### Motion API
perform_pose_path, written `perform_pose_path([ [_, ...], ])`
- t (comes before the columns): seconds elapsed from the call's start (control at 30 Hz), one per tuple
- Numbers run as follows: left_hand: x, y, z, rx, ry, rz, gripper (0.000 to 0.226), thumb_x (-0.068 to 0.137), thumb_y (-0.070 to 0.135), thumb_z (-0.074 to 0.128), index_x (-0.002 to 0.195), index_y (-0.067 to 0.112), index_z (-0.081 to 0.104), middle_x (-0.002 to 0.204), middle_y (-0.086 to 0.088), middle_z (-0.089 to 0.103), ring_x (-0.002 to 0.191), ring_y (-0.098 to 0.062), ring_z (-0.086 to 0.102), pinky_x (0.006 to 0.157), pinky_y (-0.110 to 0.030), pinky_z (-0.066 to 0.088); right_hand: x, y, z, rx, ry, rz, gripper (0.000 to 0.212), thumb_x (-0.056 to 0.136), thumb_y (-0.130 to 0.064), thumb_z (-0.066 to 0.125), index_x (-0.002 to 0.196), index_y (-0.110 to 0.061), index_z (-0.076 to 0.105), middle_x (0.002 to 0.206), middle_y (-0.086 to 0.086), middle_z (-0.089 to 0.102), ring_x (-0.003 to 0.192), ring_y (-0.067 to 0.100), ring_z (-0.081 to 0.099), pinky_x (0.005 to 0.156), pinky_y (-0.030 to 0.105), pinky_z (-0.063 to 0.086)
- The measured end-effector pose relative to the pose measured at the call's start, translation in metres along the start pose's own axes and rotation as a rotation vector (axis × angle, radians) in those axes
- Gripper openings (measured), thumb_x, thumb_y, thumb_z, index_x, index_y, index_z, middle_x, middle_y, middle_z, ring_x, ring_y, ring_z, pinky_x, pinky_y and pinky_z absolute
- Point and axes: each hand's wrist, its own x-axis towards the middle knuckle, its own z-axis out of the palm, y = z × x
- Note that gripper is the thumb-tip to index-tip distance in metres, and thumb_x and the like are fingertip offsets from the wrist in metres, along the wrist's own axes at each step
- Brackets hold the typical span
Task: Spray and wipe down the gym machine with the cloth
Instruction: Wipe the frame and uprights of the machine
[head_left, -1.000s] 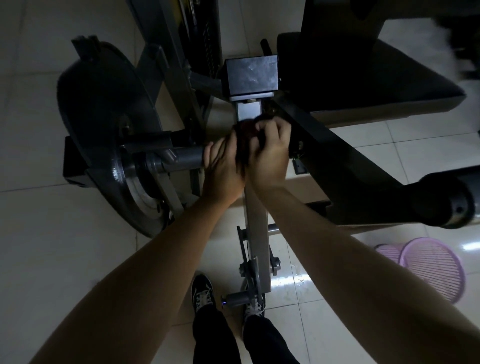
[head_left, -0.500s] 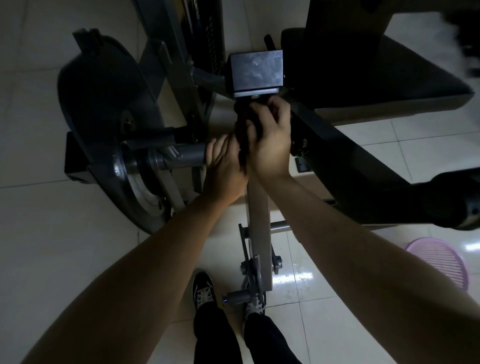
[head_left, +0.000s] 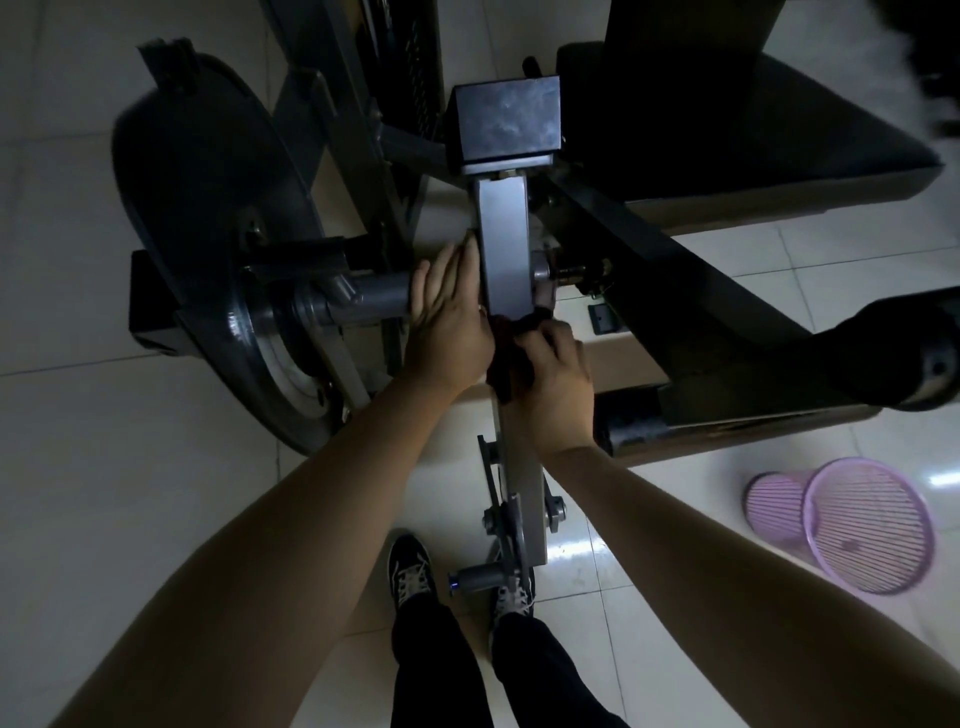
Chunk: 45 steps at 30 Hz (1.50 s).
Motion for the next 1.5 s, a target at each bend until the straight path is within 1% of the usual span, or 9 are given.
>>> perform_pose_path([
  [0.2,-0.030,0.001,0.008,0.024,0.351,-0.100,0.027,0.090,0.025,0.062,0.115,0.016,0.057,0.120,-0.012,0.056,0.112,-0.035,0.049,0.094,-0.048,0.044,0.012,-0.003,-0.016,0.149,0.092,0.003,0.035,0.083,-0.008,0.070,0.118,-0.012,0.069,0.129,0.014,0.054,0.113,0.031,0.057,0.095,0.035,0.050],
  [0.4,-0.043,0.003,0.036,-0.428,-0.127,-0.544,0.048,0.102,0.056,0.034,0.129,0.018,0.046,0.108,-0.013,0.057,0.089,-0.025,0.059,0.066,-0.025,0.044,0.094,-0.046,-0.017,0.153,0.190,-0.023,0.037,0.089,-0.009,0.059,0.125,-0.017,0.066,0.137,0.011,0.050,0.120,0.030,0.044,0.098,0.020,0.030],
  [0.5,-0.043,0.013,0.037,-0.626,-0.189,-0.667,0.034,0.109,0.036,0.036,0.137,0.018,0.042,0.099,-0.014,0.059,0.062,-0.014,0.052,0.044,-0.011,0.033,0.088,-0.038,-0.012,0.118,0.162,-0.038,0.026,0.091,-0.012,0.060,0.115,-0.018,0.069,0.135,0.009,0.050,0.120,0.030,0.046,0.096,0.021,0.032],
  [0.6,-0.042,0.019,0.031,-0.865,-0.148,-0.746,0.030,0.109,0.024,0.041,0.139,0.021,0.040,0.107,-0.001,0.062,0.075,-0.006,0.058,0.062,-0.023,0.044,0.066,-0.025,-0.008,0.072,0.098,-0.057,0.024,0.091,-0.012,0.060,0.113,-0.017,0.068,0.132,0.008,0.050,0.121,0.030,0.044,0.096,0.030,0.040],
  [0.73,-0.048,0.025,0.029,-0.994,-0.160,-0.752,0.014,0.110,0.027,0.032,0.116,0.024,0.044,0.110,0.001,0.059,0.093,-0.015,0.059,0.083,-0.042,0.052,0.029,-0.012,0.000,0.062,0.052,-0.016,0.022,0.085,-0.012,0.070,0.106,-0.017,0.070,0.123,0.008,0.054,0.115,0.030,0.045,0.081,0.017,0.031],
  [0.9,-0.054,0.020,0.031,-0.972,-0.197,-0.853,0.032,0.106,0.050,0.035,0.127,0.027,0.043,0.098,0.000,0.062,0.081,-0.014,0.061,0.065,-0.031,0.049,-0.005,0.005,0.003,0.104,-0.011,0.053,0.021,0.081,-0.010,0.071,0.102,-0.013,0.071,0.113,0.011,0.059,0.099,0.033,0.056,0.079,0.033,0.048],
  [1.1,-0.055,0.024,0.032,-1.004,-0.178,-0.859,0.040,0.107,0.044,0.036,0.136,0.018,0.043,0.102,0.002,0.063,0.081,-0.008,0.059,0.054,-0.014,0.047,0.027,-0.018,-0.020,0.176,0.056,0.029,0.019,0.086,-0.011,0.067,0.105,-0.012,0.071,0.117,0.010,0.054,0.105,0.029,0.058,0.086,0.034,0.051],
  [1.27,-0.055,0.016,0.036,-0.819,-0.230,-0.839,0.037,0.105,0.055,0.033,0.132,0.032,0.045,0.090,0.010,0.059,0.073,-0.006,0.054,0.062,-0.029,0.041,0.102,-0.053,-0.020,0.085,0.200,-0.051,0.029,0.082,-0.007,0.067,0.109,-0.015,0.071,0.127,0.012,0.055,0.117,0.033,0.050,0.097,0.029,0.039],
  [1.5,-0.055,0.019,0.038,-0.841,-0.199,-0.849,0.025,0.107,0.044,0.039,0.127,0.031,0.044,0.087,0.010,0.058,0.071,-0.009,0.052,0.071,-0.039,0.045,0.067,-0.034,-0.002,-0.067,0.050,-0.051,0.024,0.089,-0.014,0.067,0.109,-0.027,0.070,0.137,0.007,0.042,0.126,0.034,0.034,0.086,0.036,0.050],
])
